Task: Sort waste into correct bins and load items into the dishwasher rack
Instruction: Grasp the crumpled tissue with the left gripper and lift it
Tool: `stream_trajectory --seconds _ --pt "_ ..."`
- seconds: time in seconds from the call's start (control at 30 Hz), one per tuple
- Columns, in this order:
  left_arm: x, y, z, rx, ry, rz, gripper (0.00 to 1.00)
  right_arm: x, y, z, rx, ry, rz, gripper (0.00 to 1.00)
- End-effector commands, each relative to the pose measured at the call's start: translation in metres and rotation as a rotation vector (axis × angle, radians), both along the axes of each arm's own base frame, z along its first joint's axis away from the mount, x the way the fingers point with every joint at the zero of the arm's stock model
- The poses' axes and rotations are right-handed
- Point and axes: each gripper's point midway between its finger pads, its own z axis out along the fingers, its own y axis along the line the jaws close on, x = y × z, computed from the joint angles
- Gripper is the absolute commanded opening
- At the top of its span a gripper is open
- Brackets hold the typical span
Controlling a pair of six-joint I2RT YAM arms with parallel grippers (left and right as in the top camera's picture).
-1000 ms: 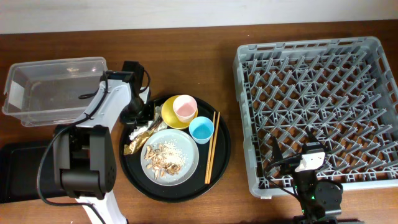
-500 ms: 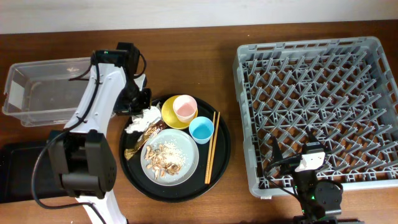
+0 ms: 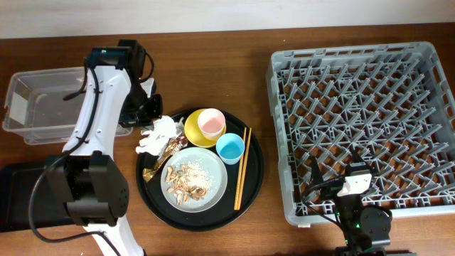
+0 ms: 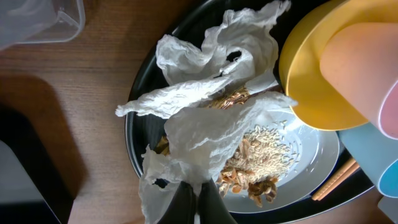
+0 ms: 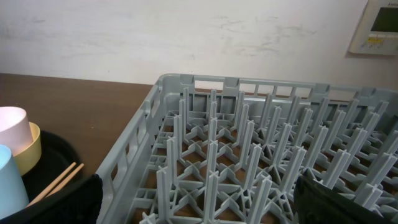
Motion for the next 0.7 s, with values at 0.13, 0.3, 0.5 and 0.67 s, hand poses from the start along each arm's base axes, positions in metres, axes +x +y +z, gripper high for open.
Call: stream_trajectory --seconds 0.13,0.3,0.5,0.67 --pt "0.066 0.047 0.039 -0.008 -0.281 0.191 0.01 0.0 -0.003 -0.003 -0.008 0.004 -0.015 0.98" --pt "0.083 0.108 0.045 0.0 -0.371 0.428 0.01 0.0 -0.003 -0.003 -0.008 0.004 -0.015 0.98" --pt "0.091 0.191 0.053 0.044 -0.487 0.589 0.03 0.0 -0.003 -0.003 -0.008 0.004 -0.015 0.98" --pt "0.078 0.218 0.052 0.058 -0.475 0.65 0.29 0.0 -0.003 -0.003 -0.008 0.004 -0.015 0.98"
